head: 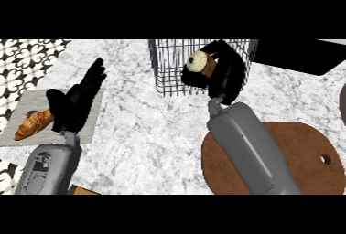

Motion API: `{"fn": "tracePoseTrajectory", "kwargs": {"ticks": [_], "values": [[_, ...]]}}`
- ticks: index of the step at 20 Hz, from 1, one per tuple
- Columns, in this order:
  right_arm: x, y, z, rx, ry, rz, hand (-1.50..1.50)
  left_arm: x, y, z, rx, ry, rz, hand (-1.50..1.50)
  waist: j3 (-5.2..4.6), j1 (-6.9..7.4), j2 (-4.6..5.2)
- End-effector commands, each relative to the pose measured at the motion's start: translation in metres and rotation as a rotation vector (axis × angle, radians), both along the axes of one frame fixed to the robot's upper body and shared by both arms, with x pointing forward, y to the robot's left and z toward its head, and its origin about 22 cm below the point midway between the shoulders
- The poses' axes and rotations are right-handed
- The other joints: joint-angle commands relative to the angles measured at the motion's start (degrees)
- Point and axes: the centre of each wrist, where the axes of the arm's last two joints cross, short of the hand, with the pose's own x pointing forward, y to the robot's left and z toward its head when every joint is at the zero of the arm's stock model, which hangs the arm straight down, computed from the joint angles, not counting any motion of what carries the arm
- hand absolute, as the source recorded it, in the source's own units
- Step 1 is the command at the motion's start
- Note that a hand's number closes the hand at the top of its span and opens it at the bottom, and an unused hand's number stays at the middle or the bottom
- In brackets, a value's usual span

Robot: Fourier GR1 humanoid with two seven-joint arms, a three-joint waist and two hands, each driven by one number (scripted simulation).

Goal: Pick the cupcake from the cutting board and place it in the basket

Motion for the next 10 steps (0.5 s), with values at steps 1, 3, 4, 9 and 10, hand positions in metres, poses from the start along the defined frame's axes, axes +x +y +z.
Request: {"fn": "tracePoseTrajectory", "kwargs": {"ticks": [1,3,4,9,10], "values": [[0.016,0.015,0.021,0.06,-0.045,-0.104,1.5,0.002,-0.004,0.0,-0.004,0.01,-0.01,0.0,-0.16,0.39,-0.08],[0.022,0.019,0.035,0.073,-0.092,-0.135,1.5,0.003,-0.003,0.0,0.003,0.008,-0.004,0.0,-0.19,0.27,-0.13],[0.025,0.022,0.043,0.084,-0.115,-0.147,1.5,0.005,-0.006,0.0,0.008,0.01,0.003,0.0,-0.13,-0.41,-0.05],[0.043,0.03,0.064,0.077,-0.141,-0.23,1.5,0.004,-0.004,-0.002,0.005,0.012,0.011,0.0,-0.21,-0.34,-0.11],[0.046,0.031,0.067,0.069,-0.134,-0.246,1.5,0.006,-0.002,-0.001,0.01,0.007,0.003,0.0,-0.27,-0.67,0.14]]}}
